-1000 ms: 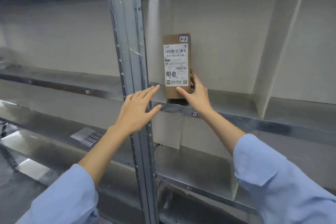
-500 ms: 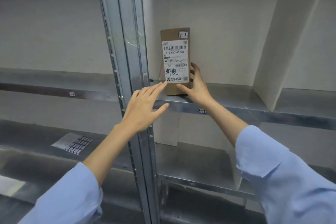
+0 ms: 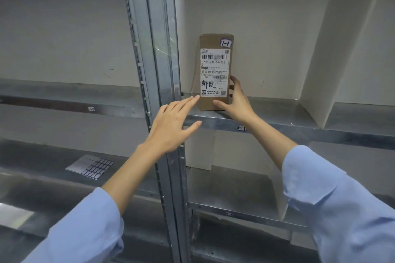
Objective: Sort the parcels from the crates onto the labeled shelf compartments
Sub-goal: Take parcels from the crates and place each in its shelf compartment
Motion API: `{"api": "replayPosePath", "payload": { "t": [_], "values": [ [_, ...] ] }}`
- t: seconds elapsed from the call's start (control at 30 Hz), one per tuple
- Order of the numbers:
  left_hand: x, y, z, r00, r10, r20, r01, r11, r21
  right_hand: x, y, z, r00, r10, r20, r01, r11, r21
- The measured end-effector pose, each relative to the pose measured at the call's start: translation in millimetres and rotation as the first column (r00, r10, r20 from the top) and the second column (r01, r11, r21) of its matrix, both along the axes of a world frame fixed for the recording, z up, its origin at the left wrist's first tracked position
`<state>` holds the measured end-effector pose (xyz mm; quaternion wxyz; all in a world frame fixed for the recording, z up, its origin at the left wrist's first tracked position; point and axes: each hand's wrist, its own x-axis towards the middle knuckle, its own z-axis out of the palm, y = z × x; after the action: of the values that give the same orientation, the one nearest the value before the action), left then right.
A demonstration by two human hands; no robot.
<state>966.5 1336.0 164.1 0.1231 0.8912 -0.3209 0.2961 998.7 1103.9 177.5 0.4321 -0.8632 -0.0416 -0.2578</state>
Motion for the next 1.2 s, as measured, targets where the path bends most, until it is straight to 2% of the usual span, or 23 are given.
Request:
{"api": "replayPosePath", "payload": {
  "t": [0.17, 0.37, 0.53, 0.63, 1.0, 1.2],
  "values": [
    [0, -3, -1, 1.000, 0.022, -0.007, -0.022, 0.999, 0.026, -8, -2, 3, 0.999, -0.028, -0.020, 0.027, 0.999, -0.038],
    [-4, -12, -4, 0.993, 0.120, -0.004, -0.119, 0.989, 0.083, -21, -4, 5, 0.996, -0.082, -0.039, 0.073, 0.978, -0.195],
    [-7, -24, -6, 0.983, 0.182, 0.023, -0.183, 0.976, 0.118, -38, -7, 6, 0.974, -0.223, -0.036, 0.186, 0.880, -0.437],
    [-7, -31, -9, 0.981, 0.193, 0.022, -0.194, 0.974, 0.113, -52, -11, 7, 0.961, -0.275, -0.016, 0.229, 0.828, -0.512],
    [-38, -84, -15, 0.990, 0.140, -0.012, -0.137, 0.981, 0.134, -113, -47, -9, 0.953, -0.303, 0.006, 0.242, 0.749, -0.617],
    [-75, -130, -24, 0.997, 0.073, -0.034, -0.067, 0.987, 0.143, -167, -80, -20, 0.949, -0.315, -0.009, 0.248, 0.764, -0.595]
  ]
}}
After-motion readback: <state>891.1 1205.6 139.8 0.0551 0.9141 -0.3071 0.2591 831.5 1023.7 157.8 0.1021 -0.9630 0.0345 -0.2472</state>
